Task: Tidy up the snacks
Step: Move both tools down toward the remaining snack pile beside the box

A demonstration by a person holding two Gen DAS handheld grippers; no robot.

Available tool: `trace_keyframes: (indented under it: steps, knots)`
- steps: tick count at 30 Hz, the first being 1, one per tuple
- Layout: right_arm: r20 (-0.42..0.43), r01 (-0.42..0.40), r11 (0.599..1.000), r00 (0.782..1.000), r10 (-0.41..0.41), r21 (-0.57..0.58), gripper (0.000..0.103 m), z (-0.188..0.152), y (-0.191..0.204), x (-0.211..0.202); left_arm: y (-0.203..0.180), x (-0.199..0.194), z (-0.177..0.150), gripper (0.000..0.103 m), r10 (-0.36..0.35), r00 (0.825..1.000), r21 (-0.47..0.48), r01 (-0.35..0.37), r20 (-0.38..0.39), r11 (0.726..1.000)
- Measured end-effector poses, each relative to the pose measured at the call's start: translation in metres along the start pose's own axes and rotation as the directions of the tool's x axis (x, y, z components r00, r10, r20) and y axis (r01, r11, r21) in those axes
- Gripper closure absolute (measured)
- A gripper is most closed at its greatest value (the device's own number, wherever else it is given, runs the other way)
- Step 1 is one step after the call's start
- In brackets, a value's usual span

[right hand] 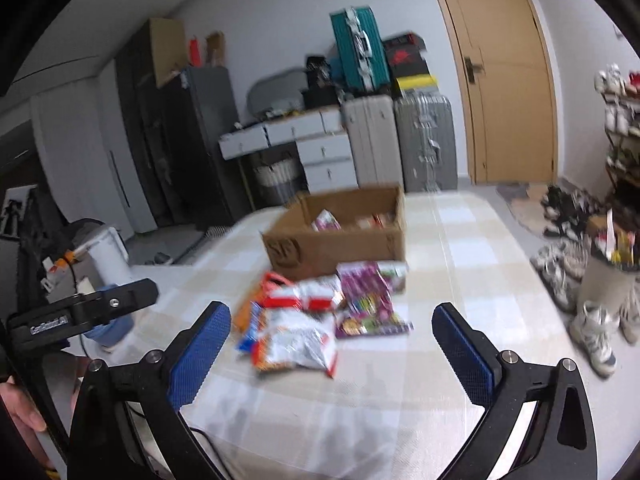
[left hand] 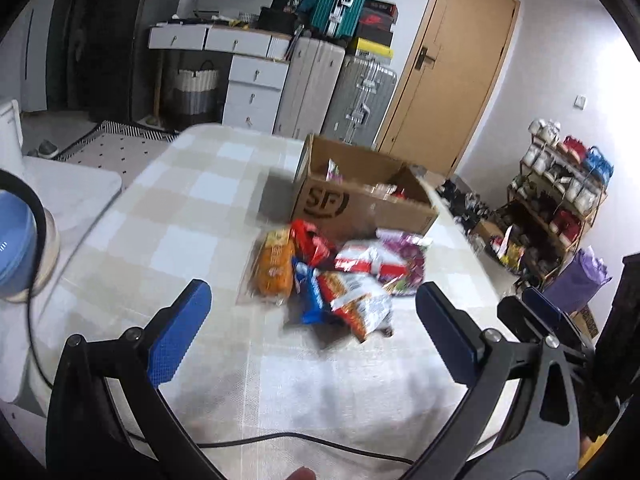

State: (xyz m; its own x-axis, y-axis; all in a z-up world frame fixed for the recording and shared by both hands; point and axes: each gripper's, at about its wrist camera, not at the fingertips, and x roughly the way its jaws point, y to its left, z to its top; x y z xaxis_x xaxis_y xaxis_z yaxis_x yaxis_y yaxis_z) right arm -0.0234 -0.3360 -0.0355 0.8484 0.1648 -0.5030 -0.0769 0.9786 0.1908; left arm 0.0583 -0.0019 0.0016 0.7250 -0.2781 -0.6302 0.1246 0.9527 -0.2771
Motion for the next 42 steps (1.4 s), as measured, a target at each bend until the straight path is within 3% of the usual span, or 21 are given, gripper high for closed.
trace_keyframes:
  steps: [8,12,18,20,22,24,27,32,37,40,42]
  knots:
    - [-0.057,0.089,0.996,0.994,-0.09,-0.017,0.001,-0.013,-0.024,0.053,-0.007,0.079,-0.024,0.001,0.023,0.993,0.04,-0.018,-0.115,0.999]
    - [-0.041,0.084,0.996,0.996,-0.084,-0.002,0.001,-0.012,-0.029,0.06,-0.01,0.11,-0.03,0.002,-0.02,0.98,0.01,0.022,-0.197,1.0]
    - [-0.073,0.155,0.988,0.985,-0.157,-0.021,0.001,-0.014,-0.034,0.067,-0.031,0.135,-0.025,0.003,-0.036,0.973,0.019,0.042,-0.228,0.999]
    - [-0.082,0.147,0.989,0.986,-0.148,-0.015,0.001,-0.014,-0.039,0.067,-0.035,0.148,-0.021,0.004,-0.049,0.967,-0.005,0.049,-0.249,0.999]
    - [-0.071,0.165,0.986,0.984,-0.165,-0.01,0.001,-0.014,-0.045,0.065,-0.039,0.163,-0.02,0.013,-0.04,0.96,-0.022,0.036,-0.276,0.999]
    - [-0.073,0.16,0.987,0.984,-0.16,-0.003,0.001,-0.015,-0.048,0.065,-0.042,0.178,-0.02,0.015,-0.001,0.956,-0.022,-0.005,-0.293,1.0]
    - [-0.072,0.162,0.987,0.984,-0.162,-0.006,0.001,-0.016,-0.05,0.064,-0.042,0.184,-0.021,0.033,-0.024,0.957,-0.061,0.007,-0.289,0.998]
    - [-0.075,0.146,0.989,0.986,-0.147,-0.028,0.001,-0.019,-0.044,0.063,-0.052,0.191,-0.021,0.086,-0.021,0.955,-0.018,0.016,-0.295,1.0]
    - [-0.086,0.131,0.991,0.987,-0.134,-0.037,0.001,-0.02,-0.041,0.066,-0.053,0.194,-0.023,0.093,-0.069,0.948,-0.018,0.067,-0.31,0.998]
    - [-0.104,0.029,0.999,0.994,-0.027,0.015,0.001,-0.018,-0.044,0.071,-0.054,0.189,-0.028,0.095,-0.082,0.947,-0.014,0.082,-0.312,0.997]
    - [-0.138,-0.059,0.994,0.988,0.071,0.09,0.001,-0.015,-0.049,0.085,-0.056,0.185,-0.03,0.096,-0.086,0.946,-0.004,0.089,-0.313,0.996]
